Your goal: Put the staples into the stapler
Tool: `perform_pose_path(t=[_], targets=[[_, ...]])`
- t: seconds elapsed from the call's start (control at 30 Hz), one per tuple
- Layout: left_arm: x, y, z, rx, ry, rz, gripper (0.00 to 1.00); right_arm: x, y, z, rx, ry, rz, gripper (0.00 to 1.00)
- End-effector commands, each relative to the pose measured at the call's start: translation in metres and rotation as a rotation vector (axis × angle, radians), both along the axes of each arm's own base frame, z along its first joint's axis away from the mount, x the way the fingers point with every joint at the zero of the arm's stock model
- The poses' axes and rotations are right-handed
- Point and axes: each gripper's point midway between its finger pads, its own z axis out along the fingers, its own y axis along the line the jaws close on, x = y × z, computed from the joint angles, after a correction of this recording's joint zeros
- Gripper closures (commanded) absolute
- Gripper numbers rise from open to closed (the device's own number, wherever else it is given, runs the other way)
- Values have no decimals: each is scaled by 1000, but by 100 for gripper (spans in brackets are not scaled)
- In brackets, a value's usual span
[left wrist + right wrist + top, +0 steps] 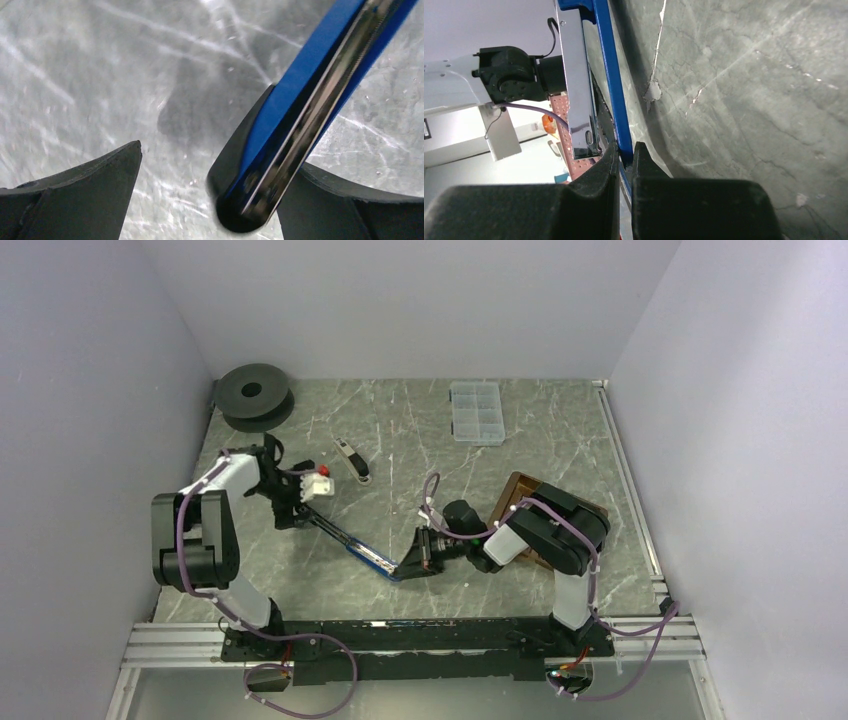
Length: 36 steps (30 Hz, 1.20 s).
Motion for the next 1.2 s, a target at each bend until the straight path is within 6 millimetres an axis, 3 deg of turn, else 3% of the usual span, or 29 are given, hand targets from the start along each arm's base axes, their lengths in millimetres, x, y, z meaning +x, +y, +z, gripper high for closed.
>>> perform_pose_path(t=[0.0, 0.17, 0.3, 0.5, 0.63, 0.7, 0.87, 1.17], targets=[[-8, 3, 26, -186, 99, 218, 0, -24, -38, -64, -283, 126, -53, 100], [-6, 7, 31, -249, 125, 368, 1, -28, -34, -69, -264, 113, -29, 100], [-10, -1, 60, -361, 198, 385, 0, -31, -35, -72, -265, 117, -30, 100], [-31, 4, 96, -361, 276, 317, 0, -29, -34, -71, -277, 102, -27, 100], [-11, -5, 122, -459, 216, 411, 1, -26, -32, -67, -275, 88, -25, 100], [-7, -12, 120, -458, 157, 415, 1, -26, -31, -68, -271, 93, -25, 100], [-3, -14, 92, -344, 61, 412, 1, -28, -32, -70, -269, 105, -31, 100], [33, 17, 61, -171, -48, 531, 0, -31, -34, -71, -264, 112, -33, 100]])
